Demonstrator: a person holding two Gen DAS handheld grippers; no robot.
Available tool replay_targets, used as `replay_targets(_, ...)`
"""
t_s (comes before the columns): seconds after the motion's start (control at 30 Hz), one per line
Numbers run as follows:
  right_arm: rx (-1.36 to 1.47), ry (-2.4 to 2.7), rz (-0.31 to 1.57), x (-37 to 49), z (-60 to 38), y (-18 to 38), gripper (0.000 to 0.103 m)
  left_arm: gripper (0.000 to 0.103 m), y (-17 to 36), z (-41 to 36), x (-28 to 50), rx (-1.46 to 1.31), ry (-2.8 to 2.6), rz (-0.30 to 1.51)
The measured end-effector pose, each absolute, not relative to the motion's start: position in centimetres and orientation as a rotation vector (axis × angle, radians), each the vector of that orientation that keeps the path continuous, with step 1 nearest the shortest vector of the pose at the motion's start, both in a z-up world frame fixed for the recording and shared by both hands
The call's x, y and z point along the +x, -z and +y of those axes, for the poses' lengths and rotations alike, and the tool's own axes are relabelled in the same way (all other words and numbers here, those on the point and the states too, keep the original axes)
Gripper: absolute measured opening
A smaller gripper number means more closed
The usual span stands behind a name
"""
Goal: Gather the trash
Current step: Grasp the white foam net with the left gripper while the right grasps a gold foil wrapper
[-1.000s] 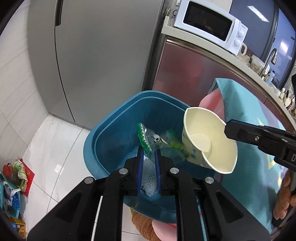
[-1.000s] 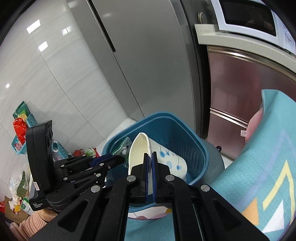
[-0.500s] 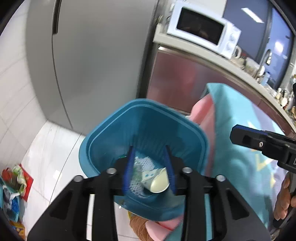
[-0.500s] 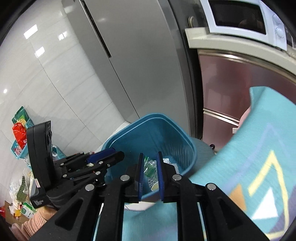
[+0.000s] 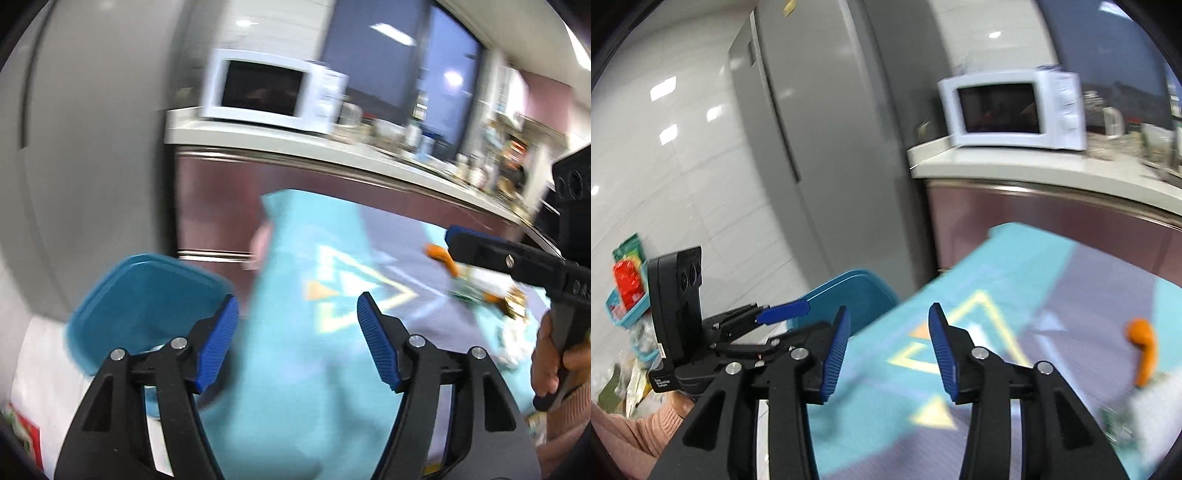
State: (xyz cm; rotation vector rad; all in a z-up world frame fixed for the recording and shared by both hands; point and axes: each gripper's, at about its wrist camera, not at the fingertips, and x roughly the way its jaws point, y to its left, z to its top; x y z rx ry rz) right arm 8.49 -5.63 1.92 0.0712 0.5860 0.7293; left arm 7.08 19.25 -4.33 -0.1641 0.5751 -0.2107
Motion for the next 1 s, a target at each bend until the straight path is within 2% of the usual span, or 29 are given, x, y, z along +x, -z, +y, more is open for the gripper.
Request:
replay_targets(0.5, 0.225, -0.241, 0.589, 4.3, -24.9, 2.2, 0.044, 0.068, 4.4, -2.4, 8.0, 0.063, 0.607, 0.589)
replay_targets(0.67, 0.261, -0.087, 0.600, 3.4, -30.1, 4.3, 0.057, 0.068, 4.7, -6.6, 8.3, 0.161, 0.625, 0.563)
replay_targets(0.83, 0.351, -0.089, 0.678, 4.7, -33.2, 7.1, 0.059, 0.068, 4.8, -9.2, 9.6, 0.206, 0.591, 0.543)
replay_targets(0.9, 0.370, -0.112, 0.701, 5.2, -33.6, 7.8, 0.059, 0.064, 4.7, -9.7, 10.1, 0.215, 0.583, 0.546)
replay_targets(1.0, 0.384, -0.152, 0.723, 5.7, -33.2, 8.4, 0.059, 0.053, 4.8, -10.4, 11.1, 0.225, 0.586, 0.565)
